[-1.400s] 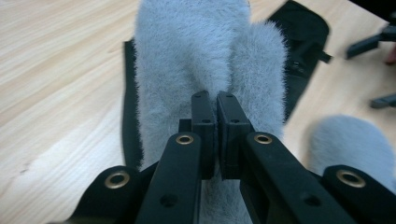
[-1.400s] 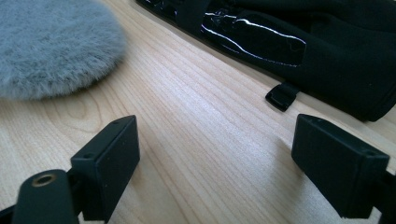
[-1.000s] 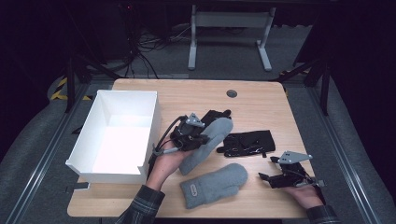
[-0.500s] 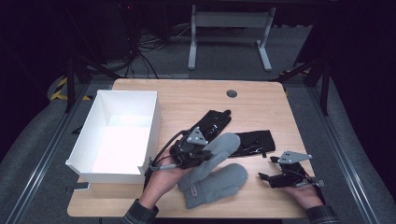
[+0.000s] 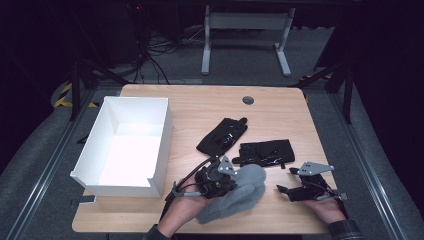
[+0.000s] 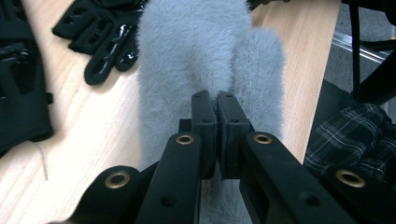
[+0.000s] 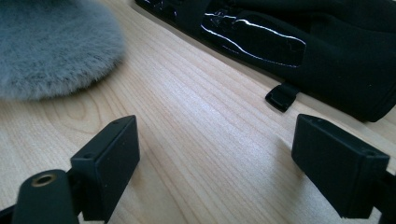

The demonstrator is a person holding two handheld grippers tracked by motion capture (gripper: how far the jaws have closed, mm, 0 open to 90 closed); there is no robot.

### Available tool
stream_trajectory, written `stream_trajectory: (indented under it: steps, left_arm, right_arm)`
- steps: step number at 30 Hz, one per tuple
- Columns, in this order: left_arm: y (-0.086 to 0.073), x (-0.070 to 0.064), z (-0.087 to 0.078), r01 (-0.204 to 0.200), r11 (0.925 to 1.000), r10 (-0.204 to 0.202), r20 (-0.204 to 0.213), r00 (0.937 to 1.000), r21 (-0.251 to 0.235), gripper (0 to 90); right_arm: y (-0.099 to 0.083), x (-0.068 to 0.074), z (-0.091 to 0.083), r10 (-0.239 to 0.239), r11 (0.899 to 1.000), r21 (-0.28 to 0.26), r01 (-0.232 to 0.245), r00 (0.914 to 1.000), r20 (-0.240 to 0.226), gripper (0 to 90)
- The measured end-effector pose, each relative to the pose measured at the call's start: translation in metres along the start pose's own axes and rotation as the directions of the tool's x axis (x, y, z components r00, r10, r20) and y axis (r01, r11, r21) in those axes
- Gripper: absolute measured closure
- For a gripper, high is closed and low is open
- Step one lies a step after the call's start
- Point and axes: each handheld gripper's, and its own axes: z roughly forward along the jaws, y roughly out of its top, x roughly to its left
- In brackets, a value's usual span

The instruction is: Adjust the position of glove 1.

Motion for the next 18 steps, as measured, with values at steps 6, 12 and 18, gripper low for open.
stream_trajectory:
  steps: [6, 12, 18]
  left_arm:
    - [-0.001, -0.004, 0.009, -0.004, 0.9998, 0.004, 0.016, 0.9999, 0.019, 87.9]
    - [-0.003, -0.007, 0.023, -0.009, 0.999, 0.008, 0.037, 0.9993, 0.044, 87.8]
    - [-0.008, -0.008, 0.042, -0.005, 0.9956, 0.0, 0.056, 0.9984, 0.094, 87.7]
  right_arm:
    - [0.0, 0.0, 0.0, -0.001, 1.0, 0.0, 0.001, 1.0, 0.001, 15.6]
    - [0.0, 0.0, 0.0, -0.001, 1.0, 0.0, 0.001, 1.0, 0.001, 15.6]
    - [0.0, 0.0, 0.0, 0.001, 1.0, 0.0, -0.001, 1.0, 0.001, 15.6]
